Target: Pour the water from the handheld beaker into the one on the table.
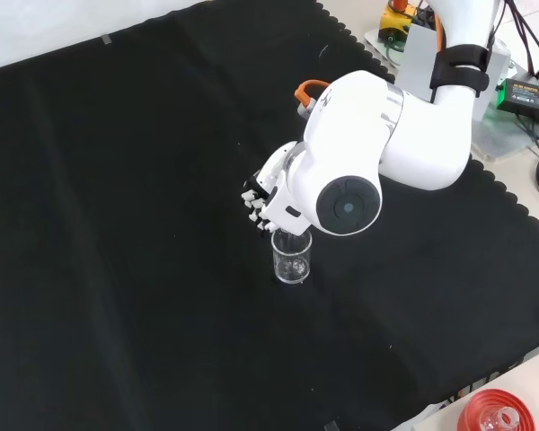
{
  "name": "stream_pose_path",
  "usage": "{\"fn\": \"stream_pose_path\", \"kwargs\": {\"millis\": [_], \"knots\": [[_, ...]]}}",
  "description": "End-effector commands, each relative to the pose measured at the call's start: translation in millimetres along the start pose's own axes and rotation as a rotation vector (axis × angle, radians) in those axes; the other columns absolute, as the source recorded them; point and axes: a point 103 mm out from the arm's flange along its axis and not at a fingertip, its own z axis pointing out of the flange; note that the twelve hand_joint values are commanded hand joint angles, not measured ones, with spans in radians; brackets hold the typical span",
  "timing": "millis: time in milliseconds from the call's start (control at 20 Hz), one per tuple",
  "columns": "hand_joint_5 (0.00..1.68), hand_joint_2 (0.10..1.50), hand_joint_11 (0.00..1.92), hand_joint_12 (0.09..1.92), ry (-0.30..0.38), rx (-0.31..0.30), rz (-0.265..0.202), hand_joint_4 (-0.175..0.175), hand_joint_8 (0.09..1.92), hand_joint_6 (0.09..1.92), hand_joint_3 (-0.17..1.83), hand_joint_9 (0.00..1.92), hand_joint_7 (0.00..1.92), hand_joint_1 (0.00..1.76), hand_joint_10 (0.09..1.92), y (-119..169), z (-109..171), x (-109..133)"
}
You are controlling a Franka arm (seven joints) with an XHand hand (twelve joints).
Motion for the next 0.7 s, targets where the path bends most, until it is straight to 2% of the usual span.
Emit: {"fn": "stream_pose_path", "kwargs": {"millis": [50,700], "knots": [[1.0,1.12,1.06,0.92,-0.018,0.01,0.001,-0.175,0.73,0.93,-0.17,1.33,1.29,1.3,0.98,-1.5,-1.2,0.1],[1.0,1.12,1.06,0.92,0.0,0.008,0.006,-0.175,0.73,0.93,-0.17,1.33,1.29,1.3,0.98,-1.0,-1.8,1.0]]}}
